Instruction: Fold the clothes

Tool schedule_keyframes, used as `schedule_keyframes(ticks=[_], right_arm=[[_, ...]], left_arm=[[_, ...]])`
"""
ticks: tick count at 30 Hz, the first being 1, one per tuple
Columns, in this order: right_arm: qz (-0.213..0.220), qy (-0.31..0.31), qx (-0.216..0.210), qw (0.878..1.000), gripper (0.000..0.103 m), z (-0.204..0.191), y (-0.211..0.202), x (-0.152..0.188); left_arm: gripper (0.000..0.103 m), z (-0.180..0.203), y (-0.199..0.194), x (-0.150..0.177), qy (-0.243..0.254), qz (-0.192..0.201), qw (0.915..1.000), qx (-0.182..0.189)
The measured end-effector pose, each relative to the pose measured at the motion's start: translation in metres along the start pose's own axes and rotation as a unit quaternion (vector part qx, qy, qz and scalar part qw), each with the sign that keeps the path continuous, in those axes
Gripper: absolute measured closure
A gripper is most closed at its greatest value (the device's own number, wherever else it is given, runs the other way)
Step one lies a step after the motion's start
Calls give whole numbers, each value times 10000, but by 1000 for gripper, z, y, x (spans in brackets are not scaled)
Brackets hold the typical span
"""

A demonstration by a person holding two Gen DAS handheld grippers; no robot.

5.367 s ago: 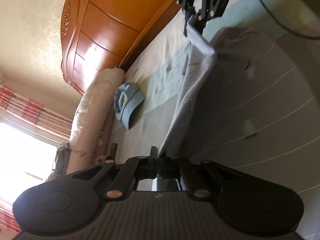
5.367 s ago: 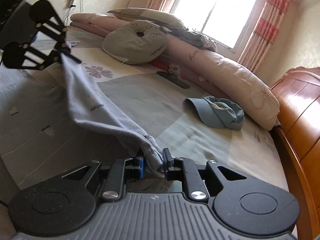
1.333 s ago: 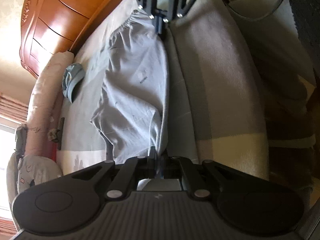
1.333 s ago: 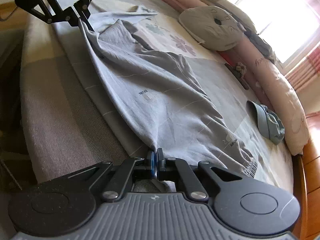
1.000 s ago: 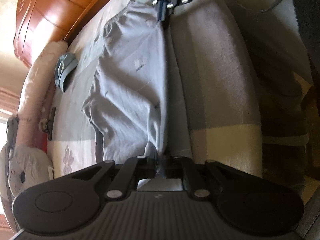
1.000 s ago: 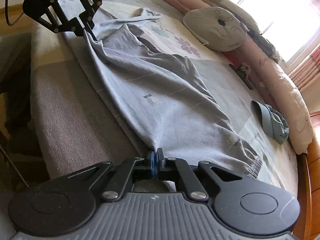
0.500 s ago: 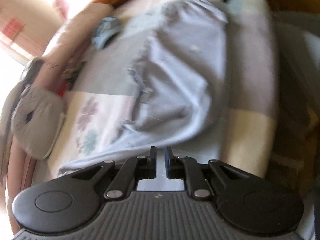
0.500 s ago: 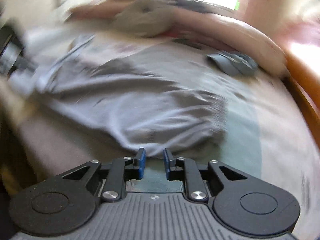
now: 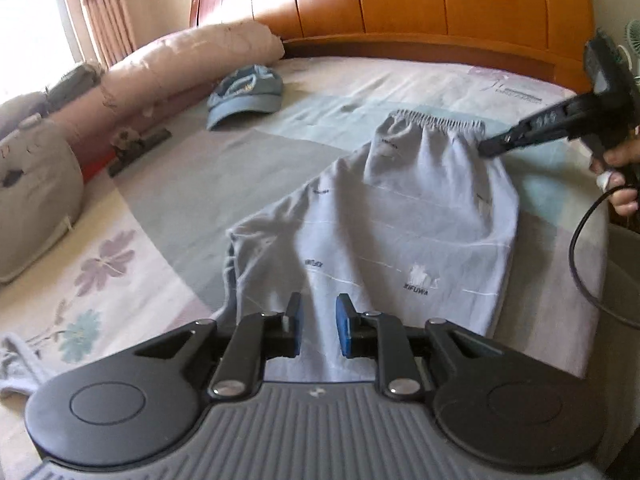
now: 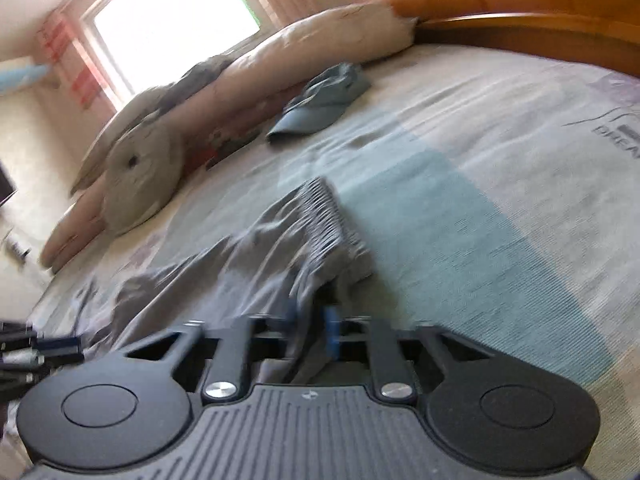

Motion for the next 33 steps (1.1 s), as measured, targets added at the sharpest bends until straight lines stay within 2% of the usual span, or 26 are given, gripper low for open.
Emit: schedule_keyframes(ticks=[4, 7, 8, 11, 13, 14, 19, 23, 29, 31, 32, 33], right_arm=[[110, 38, 298, 9995, 98, 14, 0, -5], [191, -112, 390, 9990, 94, 9, -9, -6], [225, -164, 420, 9987, 89, 6, -12, -7], [378, -353, 529, 9973, 85, -2, -24, -9], [558, -520, 599, 9953, 76, -12, -33, -12], [583, -565, 551, 9952, 73, -18, -34, -13], [609, -855, 268, 9941, 72, -46, -40, -5], [502, -1093, -154, 9926, 67, -71, -43, 5], [314, -1346, -358, 9898, 65, -95, -40, 16], [282, -1365, -376, 9895, 63, -97, -41, 18], [256, -1376, -364, 9895, 62, -97, -41, 19], [226, -1387, -339, 9895, 62, -97, -39, 20]], left_arm=[[82, -11, 19, 11, -326, -369, 9982, -342], [78, -20, 15, 18, -660, -329, 9967, -329], [78, -21, 10, 19, -687, -306, 9964, -394], [76, -26, 4, 27, -759, -345, 9951, -539], [75, -30, 4, 36, -867, -436, 9936, -576], [75, -33, 0, 40, -953, -418, 9930, -561], [77, -42, -17, 43, -1148, -396, 9908, -601], [77, -46, -18, 29, -805, -166, 9950, -574], [79, -63, 7, 33, -799, -484, 9953, -241], [75, -65, 6, 34, -773, -478, 9957, -177], [79, -66, 6, 34, -786, -483, 9956, -161], [91, -64, 6, 34, -796, -487, 9956, -93]])
Point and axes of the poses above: each gripper's, at about its wrist camera, not at the fingertips, and y roughly the way its jaws point, z to its right, x to its underside, the point moved 3 cm from there along y, roughly the way its jaws point, and after that the axes turned 6 degrees about x, right-handed, at the moved point
